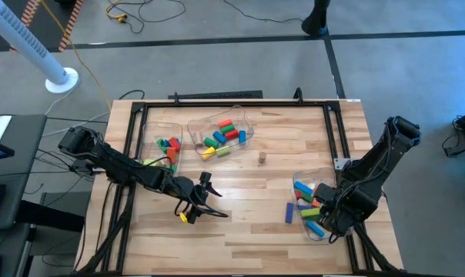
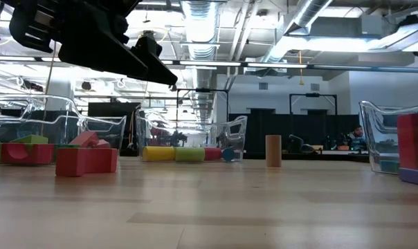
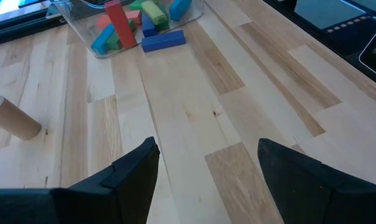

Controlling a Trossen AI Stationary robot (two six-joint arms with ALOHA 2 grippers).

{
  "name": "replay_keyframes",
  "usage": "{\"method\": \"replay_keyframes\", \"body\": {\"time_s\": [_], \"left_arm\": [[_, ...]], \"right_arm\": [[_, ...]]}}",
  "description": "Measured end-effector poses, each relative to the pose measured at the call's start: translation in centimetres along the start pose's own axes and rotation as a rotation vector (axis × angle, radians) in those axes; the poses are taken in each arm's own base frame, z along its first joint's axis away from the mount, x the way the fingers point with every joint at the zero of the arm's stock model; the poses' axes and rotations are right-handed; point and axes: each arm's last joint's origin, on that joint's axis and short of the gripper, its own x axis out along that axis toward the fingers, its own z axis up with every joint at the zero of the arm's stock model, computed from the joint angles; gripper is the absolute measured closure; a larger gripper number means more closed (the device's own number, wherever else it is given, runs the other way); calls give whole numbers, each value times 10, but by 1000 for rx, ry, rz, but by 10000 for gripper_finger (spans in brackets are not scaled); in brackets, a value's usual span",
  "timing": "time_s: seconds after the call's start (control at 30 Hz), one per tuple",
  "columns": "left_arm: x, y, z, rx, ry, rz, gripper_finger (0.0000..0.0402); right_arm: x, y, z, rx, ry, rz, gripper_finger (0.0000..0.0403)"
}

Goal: Sort blocks by size
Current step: Put the orange arch block into the left transparent bin

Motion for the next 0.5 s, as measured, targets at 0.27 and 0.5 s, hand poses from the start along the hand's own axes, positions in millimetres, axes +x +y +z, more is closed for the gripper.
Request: {"method": "replay_keyframes", "body": {"time_s": [0.27,0.5], "left_arm": [[0,0,0,-1,1,4,134],[-12,8,13,12,133,79,134]], "right_arm": [[0,-4,1,-6,-43,-43,199],[-5,-4,11,-36,-144,-56,199]]}}
